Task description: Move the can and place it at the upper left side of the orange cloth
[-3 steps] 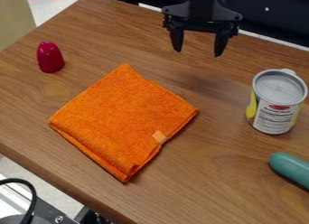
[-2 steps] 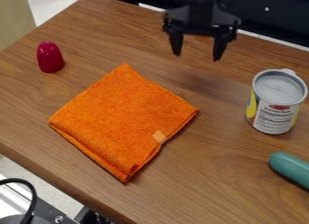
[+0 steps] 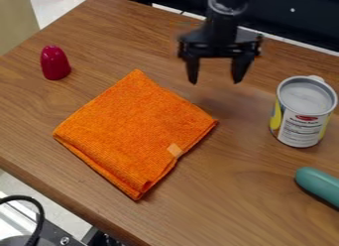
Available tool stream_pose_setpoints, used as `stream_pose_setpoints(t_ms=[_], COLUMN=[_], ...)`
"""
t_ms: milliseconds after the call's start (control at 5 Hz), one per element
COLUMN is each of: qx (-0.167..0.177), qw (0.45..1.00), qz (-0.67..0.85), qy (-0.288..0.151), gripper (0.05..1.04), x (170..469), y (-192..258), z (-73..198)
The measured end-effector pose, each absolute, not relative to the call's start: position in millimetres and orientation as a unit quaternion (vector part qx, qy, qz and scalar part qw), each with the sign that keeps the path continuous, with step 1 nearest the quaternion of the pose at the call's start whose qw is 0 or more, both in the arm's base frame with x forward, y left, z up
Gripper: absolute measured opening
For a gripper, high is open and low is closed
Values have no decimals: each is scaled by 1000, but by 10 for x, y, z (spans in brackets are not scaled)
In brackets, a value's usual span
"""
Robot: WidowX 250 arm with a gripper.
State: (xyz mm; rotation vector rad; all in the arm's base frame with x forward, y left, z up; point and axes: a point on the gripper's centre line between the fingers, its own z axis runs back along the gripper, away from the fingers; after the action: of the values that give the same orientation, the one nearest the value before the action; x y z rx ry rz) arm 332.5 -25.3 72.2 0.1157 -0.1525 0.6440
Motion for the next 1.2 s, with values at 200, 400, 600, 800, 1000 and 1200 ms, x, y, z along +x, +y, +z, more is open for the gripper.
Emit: stream_pose_setpoints(t_ms=[200, 400, 600, 800, 1000, 1200], qx=[63, 49, -13, -37, -52, -43], qw=[900, 891, 894, 886, 875, 863], qz=[429, 451, 447, 455, 469, 496], qy=[-51, -29, -40, -82, -107, -85], gripper=[995, 995, 995, 995, 995, 995], x=[3246, 3149, 3103, 3037, 2996, 2991], y=[-424, -627, -857, -1025, -1242, -1459], z=[844, 873, 1131, 1267, 1317, 1139])
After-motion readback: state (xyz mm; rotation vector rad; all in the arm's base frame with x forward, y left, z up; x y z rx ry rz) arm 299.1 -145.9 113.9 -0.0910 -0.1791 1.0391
